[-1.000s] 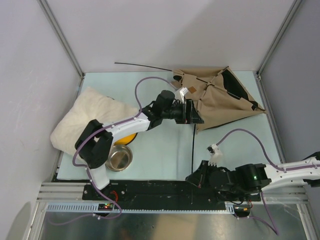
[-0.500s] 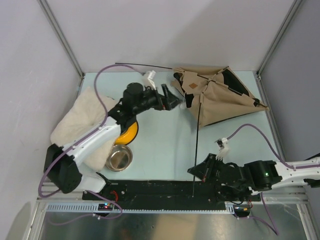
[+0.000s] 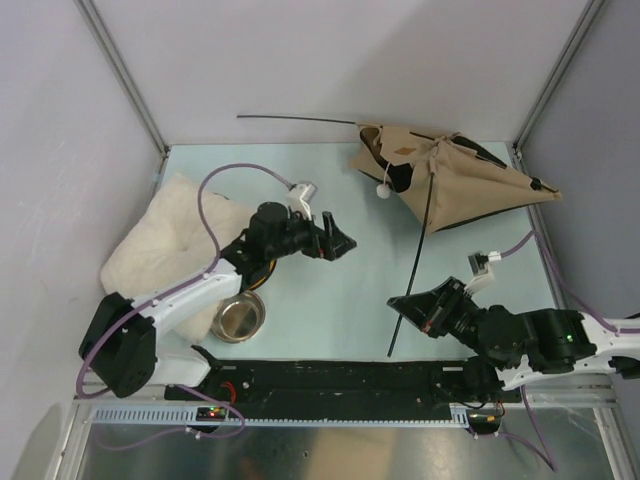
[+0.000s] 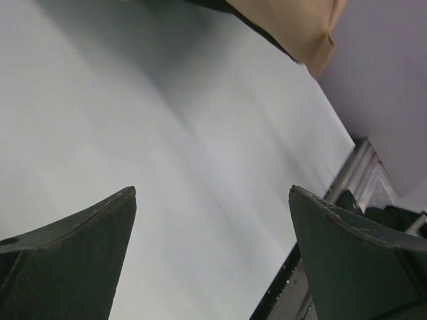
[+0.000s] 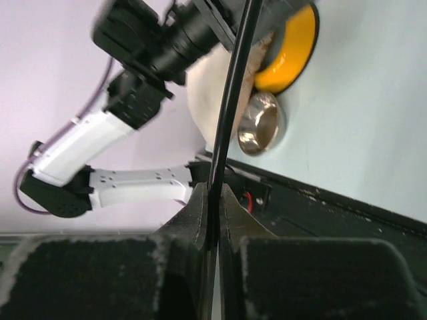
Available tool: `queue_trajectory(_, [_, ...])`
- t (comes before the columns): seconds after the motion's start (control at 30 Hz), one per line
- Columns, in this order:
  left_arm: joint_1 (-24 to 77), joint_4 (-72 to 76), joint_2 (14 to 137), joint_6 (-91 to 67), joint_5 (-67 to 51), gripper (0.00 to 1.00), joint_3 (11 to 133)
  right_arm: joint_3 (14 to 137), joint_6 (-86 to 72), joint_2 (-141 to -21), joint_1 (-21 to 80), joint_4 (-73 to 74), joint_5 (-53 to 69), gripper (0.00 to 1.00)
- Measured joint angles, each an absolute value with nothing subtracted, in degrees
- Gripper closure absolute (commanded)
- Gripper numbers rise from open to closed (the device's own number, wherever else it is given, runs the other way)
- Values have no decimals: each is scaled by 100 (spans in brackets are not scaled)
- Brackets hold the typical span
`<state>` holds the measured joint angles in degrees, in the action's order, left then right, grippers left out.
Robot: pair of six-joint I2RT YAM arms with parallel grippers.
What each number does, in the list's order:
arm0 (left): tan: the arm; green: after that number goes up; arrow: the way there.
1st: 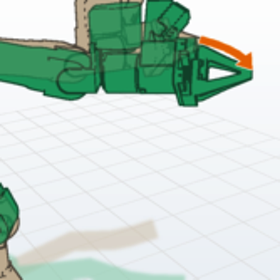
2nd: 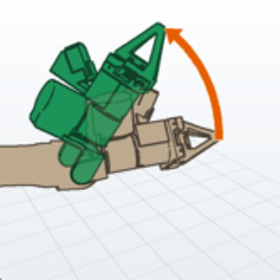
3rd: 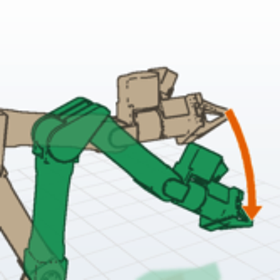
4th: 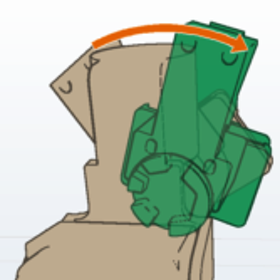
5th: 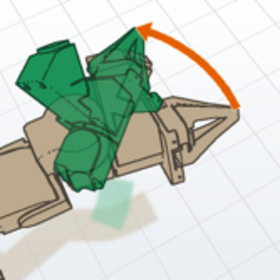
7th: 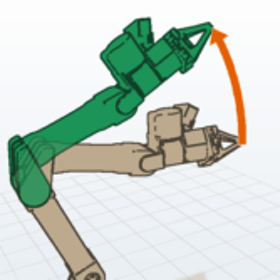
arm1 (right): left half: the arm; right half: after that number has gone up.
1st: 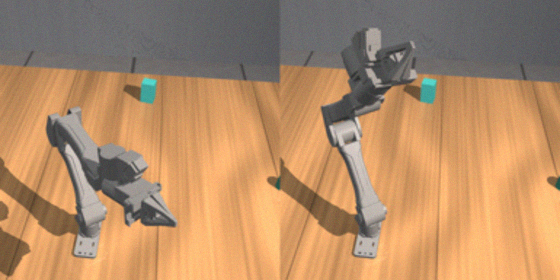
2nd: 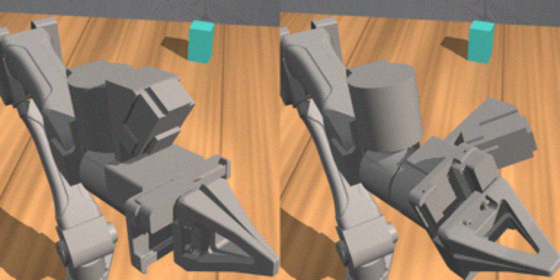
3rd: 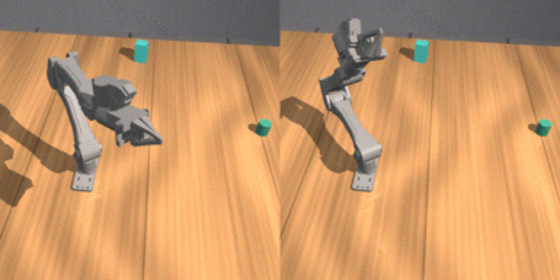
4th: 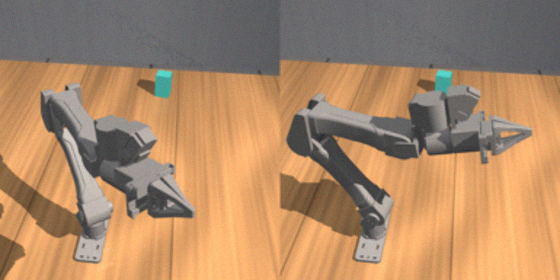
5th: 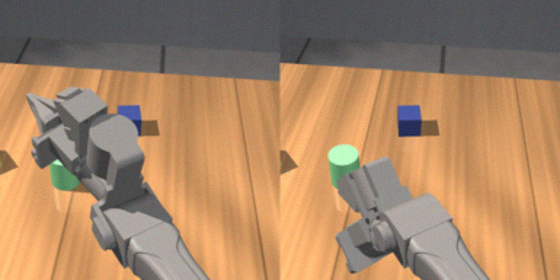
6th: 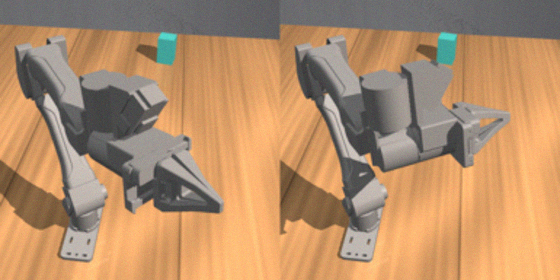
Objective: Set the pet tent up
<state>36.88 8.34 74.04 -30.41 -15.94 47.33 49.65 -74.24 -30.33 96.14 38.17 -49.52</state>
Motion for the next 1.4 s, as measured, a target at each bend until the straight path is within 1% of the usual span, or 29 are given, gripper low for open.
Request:
queue_trajectory(0.2, [4442, 1667, 8047, -3037, -1815, 2, 4856, 5354, -7247, -3140, 9373, 3542, -5129, 100])
queue_trajectory(0.37, [4917, 2556, 8700, -3037, -1651, 2, 5107, 5448, -7240, -3299, 9286, 3347, -5151, 100])
queue_trajectory(0.6, [5092, 3769, 9583, -3035, -1288, 6, 5304, 5492, -7251, -3627, 9172, 3096, -5074, 100])
queue_trajectory(0.87, [5363, 4731, 9966, -2803, -672, 14, 5336, 5496, -7312, -3826, 9045, 2810, -5050, 100])
queue_trajectory(0.93, [5389, 4904, 10044, -2797, -530, 15, 5406, 5498, -7334, -3883, 8997, 2705, -5046, 100])
queue_trajectory(1.13, [5417, 5273, 10370, -2814, -163, 12, 5798, 5500, -7354, -4025, 8844, 2443, -5004, 100])
queue_trajectory(1.27, [5474, 5367, 10591, -2910, 16, 17, 6031, 5500, -7367, -4108, 8685, 2298, -4936, 100])
queue_trajectory(1.4, [5561, 5382, 10855, -3089, 117, 19, 6272, 5500, -7378, -4163, 8534, 2182, -4838, 100])
